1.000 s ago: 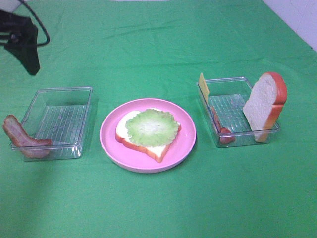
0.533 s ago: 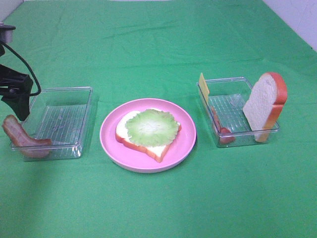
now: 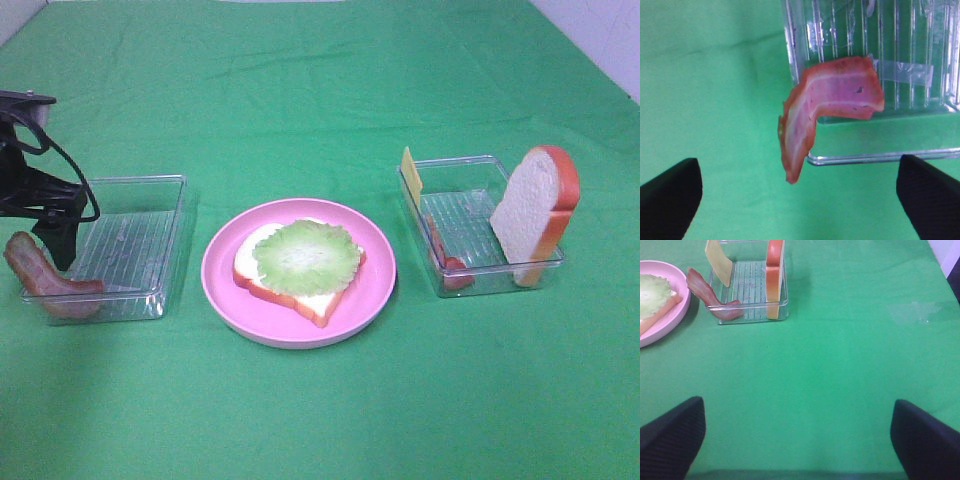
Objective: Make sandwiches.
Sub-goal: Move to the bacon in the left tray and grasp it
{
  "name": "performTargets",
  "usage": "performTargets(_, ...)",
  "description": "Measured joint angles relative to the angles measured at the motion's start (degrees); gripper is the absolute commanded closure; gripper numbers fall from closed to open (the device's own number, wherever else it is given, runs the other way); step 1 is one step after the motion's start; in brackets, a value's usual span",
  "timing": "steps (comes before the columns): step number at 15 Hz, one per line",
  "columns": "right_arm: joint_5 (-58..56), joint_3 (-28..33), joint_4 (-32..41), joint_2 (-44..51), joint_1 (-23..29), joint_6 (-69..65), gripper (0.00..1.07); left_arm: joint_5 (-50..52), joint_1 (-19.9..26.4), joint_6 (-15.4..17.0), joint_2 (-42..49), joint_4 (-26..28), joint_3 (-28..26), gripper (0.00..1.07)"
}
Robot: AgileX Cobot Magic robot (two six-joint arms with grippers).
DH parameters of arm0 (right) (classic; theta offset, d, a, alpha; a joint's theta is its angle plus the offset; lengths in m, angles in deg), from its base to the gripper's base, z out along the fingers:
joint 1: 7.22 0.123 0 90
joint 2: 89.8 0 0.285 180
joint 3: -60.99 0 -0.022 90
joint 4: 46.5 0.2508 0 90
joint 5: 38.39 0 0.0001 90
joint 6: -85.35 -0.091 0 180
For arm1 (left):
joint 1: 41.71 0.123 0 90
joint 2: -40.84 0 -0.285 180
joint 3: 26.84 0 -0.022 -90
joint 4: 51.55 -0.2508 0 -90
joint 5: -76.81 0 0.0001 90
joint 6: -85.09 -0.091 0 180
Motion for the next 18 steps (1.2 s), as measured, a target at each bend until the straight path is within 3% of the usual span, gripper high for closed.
performTargets(4,0.0,0.0,0.0,0.0,0.0,0.0,0.11,1.66,3.78,-0.46,-1.78,3.44,0.0,0.07)
performTargets(8,0.0,0.0,0.0,0.0,0.0,0.0,0.11,3.72,5.1,-5.39,-2.01,9.85,0.0,0.09)
performTargets(18,0.0,0.0,0.0,0.0,0.0,0.0,0.11,7.28,5.1,-7.1,-3.27,10.66,0.0,0.09)
